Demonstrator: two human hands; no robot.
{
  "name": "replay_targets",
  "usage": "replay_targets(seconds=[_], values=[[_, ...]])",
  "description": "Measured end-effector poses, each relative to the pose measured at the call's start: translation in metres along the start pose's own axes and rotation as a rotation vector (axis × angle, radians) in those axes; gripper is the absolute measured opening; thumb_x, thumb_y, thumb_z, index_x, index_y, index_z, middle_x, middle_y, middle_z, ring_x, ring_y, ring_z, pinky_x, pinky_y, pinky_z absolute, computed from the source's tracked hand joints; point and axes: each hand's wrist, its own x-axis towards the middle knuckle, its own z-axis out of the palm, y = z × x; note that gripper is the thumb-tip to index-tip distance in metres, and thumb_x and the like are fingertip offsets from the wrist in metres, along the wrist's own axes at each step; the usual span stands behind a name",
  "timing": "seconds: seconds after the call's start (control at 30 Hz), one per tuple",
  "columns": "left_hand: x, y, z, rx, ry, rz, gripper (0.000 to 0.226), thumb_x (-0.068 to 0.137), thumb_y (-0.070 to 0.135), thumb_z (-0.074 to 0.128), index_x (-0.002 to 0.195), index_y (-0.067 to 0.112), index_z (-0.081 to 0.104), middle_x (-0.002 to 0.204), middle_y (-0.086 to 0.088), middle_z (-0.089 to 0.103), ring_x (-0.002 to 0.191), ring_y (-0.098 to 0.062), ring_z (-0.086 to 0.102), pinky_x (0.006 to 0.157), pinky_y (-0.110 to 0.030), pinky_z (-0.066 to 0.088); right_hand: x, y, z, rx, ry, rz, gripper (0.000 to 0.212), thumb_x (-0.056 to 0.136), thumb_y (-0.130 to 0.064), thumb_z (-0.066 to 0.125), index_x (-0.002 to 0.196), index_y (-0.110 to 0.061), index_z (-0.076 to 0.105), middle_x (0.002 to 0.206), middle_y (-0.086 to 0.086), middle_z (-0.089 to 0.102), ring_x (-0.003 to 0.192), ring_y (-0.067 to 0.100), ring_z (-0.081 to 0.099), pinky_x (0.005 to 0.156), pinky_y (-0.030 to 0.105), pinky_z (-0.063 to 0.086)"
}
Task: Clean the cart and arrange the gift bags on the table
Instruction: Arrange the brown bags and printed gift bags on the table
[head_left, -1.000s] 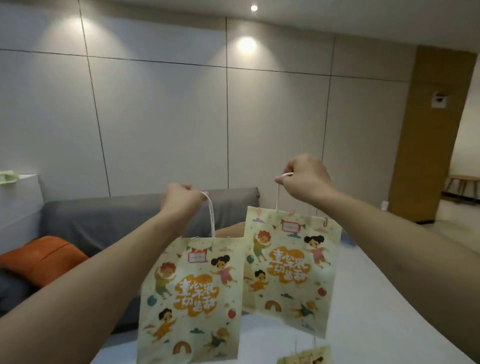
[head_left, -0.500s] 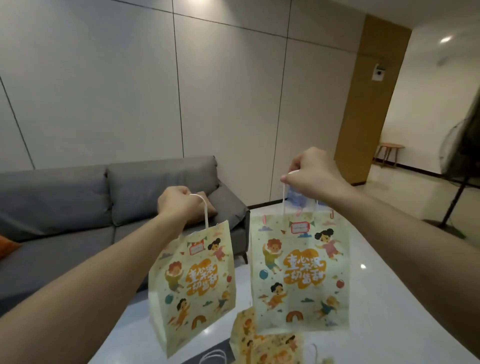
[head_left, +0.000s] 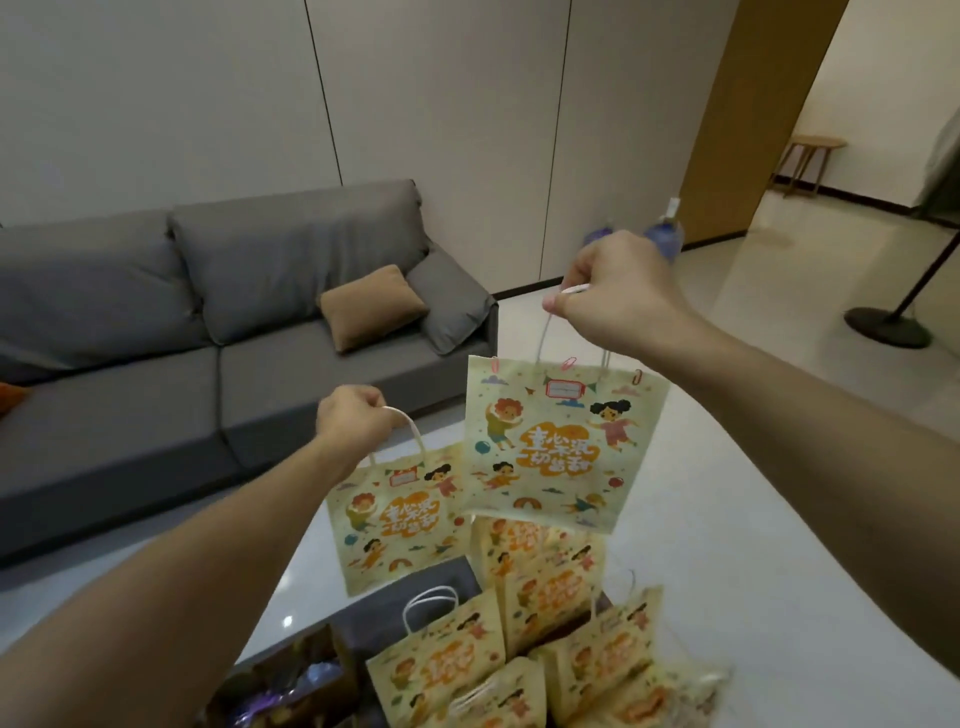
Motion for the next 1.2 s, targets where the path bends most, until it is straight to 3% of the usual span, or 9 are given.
replay_targets(seconds=[0.2, 0.33, 0.47, 0.7, 0.87, 1.0, 1.2], values=[[0.009, -0.043, 0.030, 0.171, -0.093, 0.018, 0.024, 0.085, 0.023, 0.077, 0.082, 0.001, 0.068, 0.081, -0.018, 0.071, 0.080, -0.033, 0.068, 0.074, -0.045, 0.060, 0.006, 0.009, 0.016, 0.015, -0.010, -0.015, 0.023, 0.089, -0.033, 0.076, 0.089, -0.011, 0.076, 0.085, 0.004, 0.070, 0.081, 0.020, 0.064, 0.073, 0.037, 0.058], [0.008, -0.065, 0.047, 0.296, -0.129, 0.019, 0.028, 0.085, 0.029, 0.079, 0.074, 0.006, 0.066, 0.074, -0.014, 0.068, 0.064, -0.021, 0.057, 0.063, -0.039, 0.055, 0.006, 0.012, 0.024, 0.024, -0.027, -0.021, 0.021, 0.088, -0.032, 0.076, 0.088, -0.011, 0.075, 0.082, 0.005, 0.069, 0.080, 0.019, 0.064, 0.073, 0.038, 0.059], [0.003, -0.084, 0.063, 0.351, -0.180, 0.006, 0.030, 0.086, 0.031, 0.077, 0.069, 0.010, 0.065, 0.071, -0.009, 0.067, 0.064, -0.017, 0.058, 0.057, -0.027, 0.046, 0.003, 0.018, 0.030, 0.018, -0.053, -0.007, 0.020, 0.085, -0.032, 0.077, 0.087, -0.012, 0.075, 0.084, 0.005, 0.070, 0.082, 0.021, 0.065, 0.075, 0.039, 0.059], [-0.004, -0.092, 0.088, 0.369, -0.148, 0.010, 0.032, 0.089, 0.032, 0.074, 0.067, 0.013, 0.063, 0.068, -0.005, 0.063, 0.066, -0.015, 0.056, 0.055, -0.023, 0.033, -0.008, 0.026, 0.038, 0.008, -0.078, -0.004, 0.021, 0.087, -0.032, 0.076, 0.090, -0.011, 0.077, 0.087, 0.004, 0.071, 0.081, 0.018, 0.064, 0.075, 0.038, 0.059], [-0.002, -0.110, 0.101, 0.367, -0.196, -0.037, 0.025, 0.089, 0.029, 0.075, 0.073, 0.013, 0.065, 0.073, -0.006, 0.066, 0.070, -0.018, 0.062, 0.058, -0.026, 0.045, -0.014, 0.029, 0.039, 0.006, -0.085, 0.001, 0.017, 0.087, -0.030, 0.076, 0.087, -0.013, 0.076, 0.089, 0.006, 0.072, 0.085, 0.020, 0.065, 0.079, 0.040, 0.060], [-0.004, -0.124, 0.111, 0.526, -0.327, -0.021, 0.018, 0.088, 0.030, 0.075, 0.089, 0.013, 0.072, 0.081, -0.001, 0.067, 0.077, -0.016, 0.063, 0.066, -0.028, 0.052, -0.018, 0.032, 0.044, 0.017, -0.084, 0.000, 0.015, 0.086, -0.030, 0.076, 0.086, -0.015, 0.075, 0.086, 0.003, 0.071, 0.078, 0.015, 0.063, 0.075, 0.037, 0.059], [-0.012, -0.137, 0.106, 0.530, -0.362, -0.078, 0.021, 0.093, 0.031, 0.069, 0.102, 0.012, 0.069, 0.096, -0.003, 0.068, 0.086, -0.017, 0.062, 0.076, -0.032, 0.054, -0.027, 0.030, 0.056, 0.018, -0.124, -0.022, 0.014, 0.086, -0.030, 0.076, 0.078, -0.024, 0.067, 0.087, 0.001, 0.070, 0.082, 0.016, 0.063, 0.074, 0.035, 0.058]])
